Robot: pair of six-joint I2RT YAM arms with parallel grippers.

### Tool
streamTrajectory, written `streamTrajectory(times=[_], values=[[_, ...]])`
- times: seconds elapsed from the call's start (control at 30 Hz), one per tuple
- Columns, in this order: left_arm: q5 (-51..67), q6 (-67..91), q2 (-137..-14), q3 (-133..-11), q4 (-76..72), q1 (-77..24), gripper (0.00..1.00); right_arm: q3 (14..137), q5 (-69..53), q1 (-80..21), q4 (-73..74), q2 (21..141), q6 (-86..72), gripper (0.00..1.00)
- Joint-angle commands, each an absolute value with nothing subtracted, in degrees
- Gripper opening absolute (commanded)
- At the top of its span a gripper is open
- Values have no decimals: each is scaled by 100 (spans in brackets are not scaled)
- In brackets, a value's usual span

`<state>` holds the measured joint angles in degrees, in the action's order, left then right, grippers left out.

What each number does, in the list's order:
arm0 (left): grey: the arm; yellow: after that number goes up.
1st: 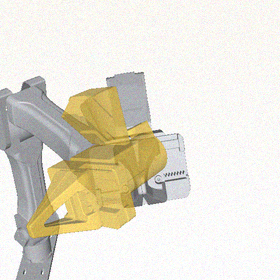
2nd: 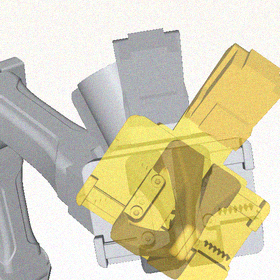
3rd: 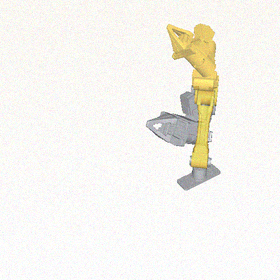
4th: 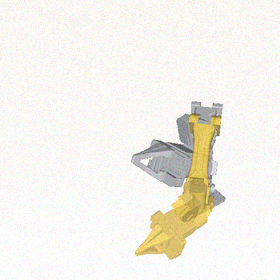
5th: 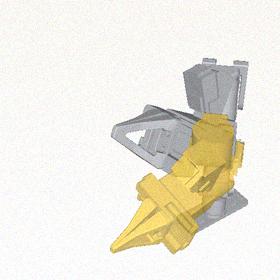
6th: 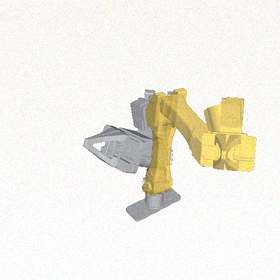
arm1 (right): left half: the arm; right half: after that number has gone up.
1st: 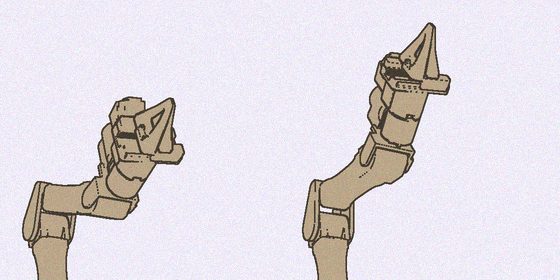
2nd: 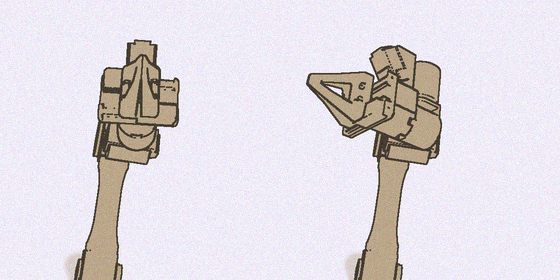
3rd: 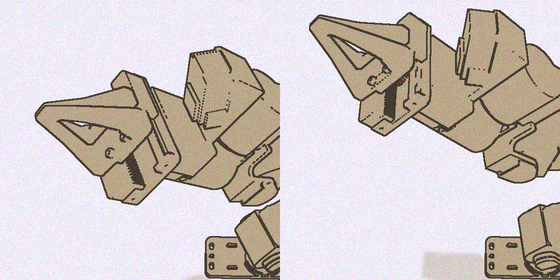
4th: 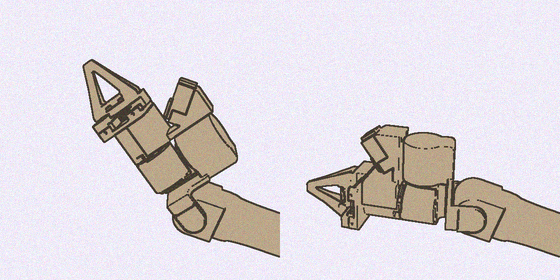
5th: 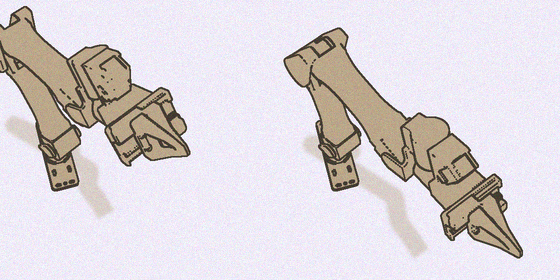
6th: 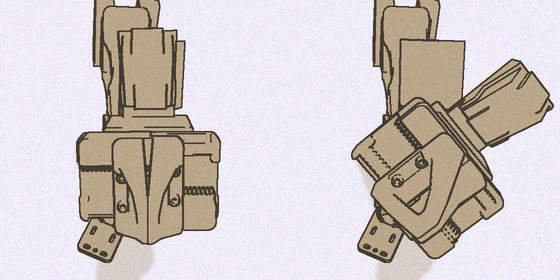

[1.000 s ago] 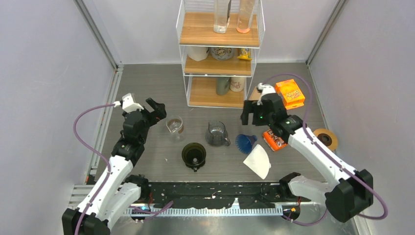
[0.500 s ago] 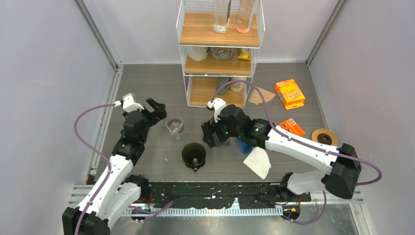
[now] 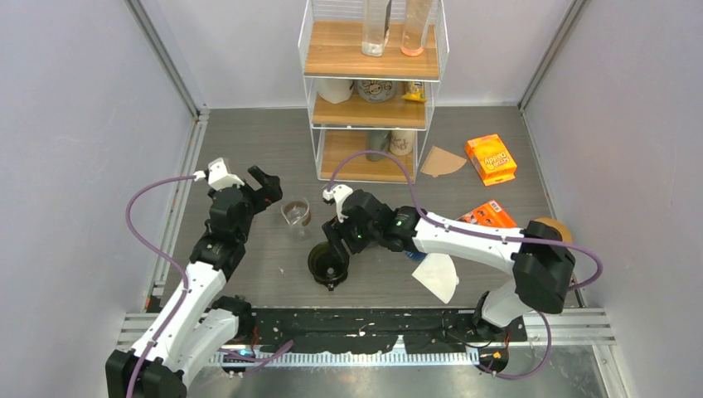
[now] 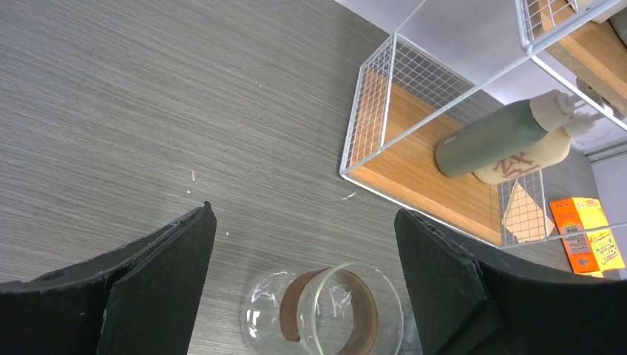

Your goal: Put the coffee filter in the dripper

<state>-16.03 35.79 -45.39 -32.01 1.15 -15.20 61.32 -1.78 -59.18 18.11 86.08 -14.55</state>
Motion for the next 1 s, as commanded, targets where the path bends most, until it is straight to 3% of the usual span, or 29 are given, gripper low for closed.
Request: streamTrajectory(times=[0.0,0.43,0.97], values=[[-1740,3582,-4475,-3199,-16,-1502,99,6458,-157,-5987,1609,8837,-1532,67],[-1824,3610,-4455,-3204,-15,-1499,99,6605,-55,-6034,1710,9363,-1467,58],[-1919,3631,-4393,-3180,127,-1500,99,6540,-407,-6038,1544,9497,-1485,21]])
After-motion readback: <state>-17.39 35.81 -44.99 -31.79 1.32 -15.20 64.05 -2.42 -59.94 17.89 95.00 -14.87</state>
